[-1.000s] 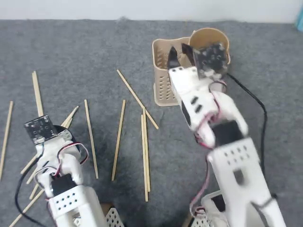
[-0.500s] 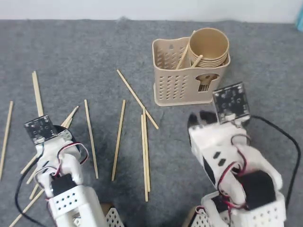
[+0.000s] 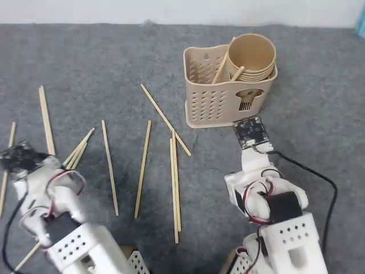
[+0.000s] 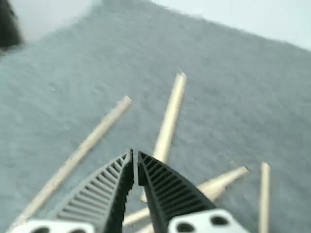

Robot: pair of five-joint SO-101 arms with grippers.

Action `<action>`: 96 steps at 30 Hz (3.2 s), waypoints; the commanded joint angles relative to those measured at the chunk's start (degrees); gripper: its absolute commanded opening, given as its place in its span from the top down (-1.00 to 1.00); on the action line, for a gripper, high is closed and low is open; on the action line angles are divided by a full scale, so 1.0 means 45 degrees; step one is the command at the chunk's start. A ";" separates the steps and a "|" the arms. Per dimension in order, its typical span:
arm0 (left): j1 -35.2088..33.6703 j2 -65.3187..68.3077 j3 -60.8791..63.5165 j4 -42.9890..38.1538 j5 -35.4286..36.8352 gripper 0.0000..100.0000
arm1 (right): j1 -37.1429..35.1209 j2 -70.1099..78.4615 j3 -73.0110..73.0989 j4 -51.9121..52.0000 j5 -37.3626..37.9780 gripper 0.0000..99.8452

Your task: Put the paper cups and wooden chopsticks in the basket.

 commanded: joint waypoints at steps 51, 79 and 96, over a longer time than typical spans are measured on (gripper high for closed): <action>-0.0703 3.5321 -4.0410 1.3187 -0.8010 0.97 | 0.0361 -0.0205 0.5353 -0.5851 -0.1211 0.85; -0.1387 3.8505 -3.9922 1.0823 -0.7424 0.98 | 0.0342 -0.0205 0.5509 -0.5968 -0.1211 0.85; -0.1426 3.5497 -4.0352 1.4164 -0.5998 0.97 | 0.0361 -0.0205 0.5509 -0.5968 -0.1211 0.85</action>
